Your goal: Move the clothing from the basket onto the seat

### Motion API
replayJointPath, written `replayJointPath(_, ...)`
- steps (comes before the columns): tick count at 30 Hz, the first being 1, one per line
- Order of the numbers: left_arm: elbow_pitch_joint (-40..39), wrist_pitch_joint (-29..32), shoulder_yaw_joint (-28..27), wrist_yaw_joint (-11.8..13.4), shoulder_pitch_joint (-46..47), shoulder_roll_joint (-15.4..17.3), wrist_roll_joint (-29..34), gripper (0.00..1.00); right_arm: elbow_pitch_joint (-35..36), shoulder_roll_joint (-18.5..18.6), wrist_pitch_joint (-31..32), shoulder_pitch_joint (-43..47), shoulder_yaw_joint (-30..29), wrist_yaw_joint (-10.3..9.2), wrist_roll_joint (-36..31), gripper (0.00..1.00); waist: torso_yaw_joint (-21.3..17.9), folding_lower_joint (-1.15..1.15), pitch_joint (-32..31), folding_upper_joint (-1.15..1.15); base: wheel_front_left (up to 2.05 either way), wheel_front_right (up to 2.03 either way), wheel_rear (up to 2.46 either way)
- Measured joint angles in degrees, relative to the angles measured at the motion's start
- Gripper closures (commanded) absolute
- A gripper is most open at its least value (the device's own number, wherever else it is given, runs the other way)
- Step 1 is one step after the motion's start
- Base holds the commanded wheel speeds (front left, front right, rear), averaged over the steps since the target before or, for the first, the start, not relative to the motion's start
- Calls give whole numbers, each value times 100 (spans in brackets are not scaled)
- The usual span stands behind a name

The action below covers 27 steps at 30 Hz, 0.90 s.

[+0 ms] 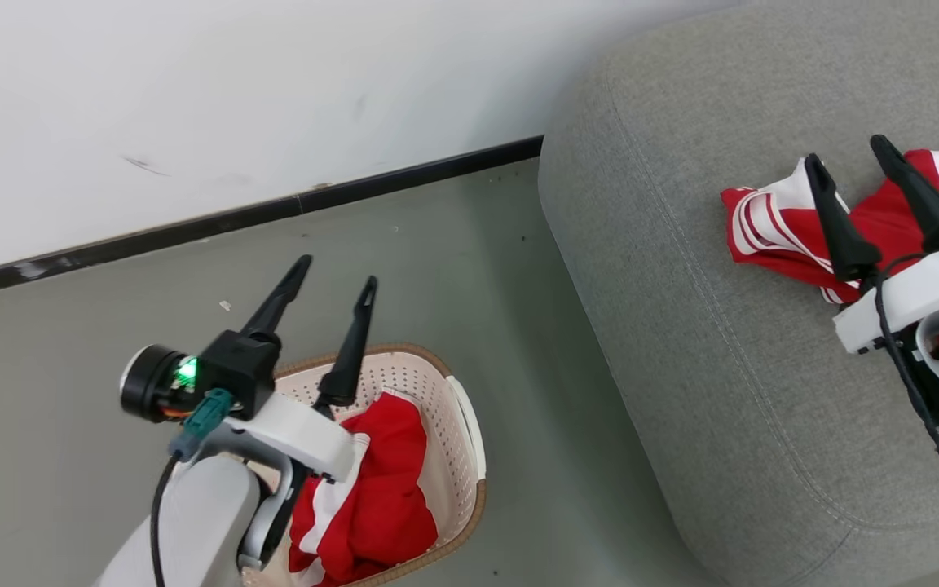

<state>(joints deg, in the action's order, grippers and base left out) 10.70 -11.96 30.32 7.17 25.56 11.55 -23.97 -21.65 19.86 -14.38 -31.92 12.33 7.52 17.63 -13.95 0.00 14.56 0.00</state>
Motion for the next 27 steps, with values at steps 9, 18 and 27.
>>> replayJointPath(9, 190, -83, -421, 285, -417, 168, -138, 0, 293, -466, -1, 225, -62, 0, -287, 0, 231, 0, -289, 0, 0, 0, 0)
replayJointPath(18, 416, -131, -751, 460, -755, 281, -311, 0, 456, -779, -1, 673, -113, 0, -525, 0, 482, 0, -589, 0, 0, 0, 0)
replayJointPath(27, 542, -182, -1040, 645, -1131, 315, -437, 0, 651, -1084, -1, 1242, -385, 0, -764, 0, 693, 0, -897, 0, 0, 0, 0)
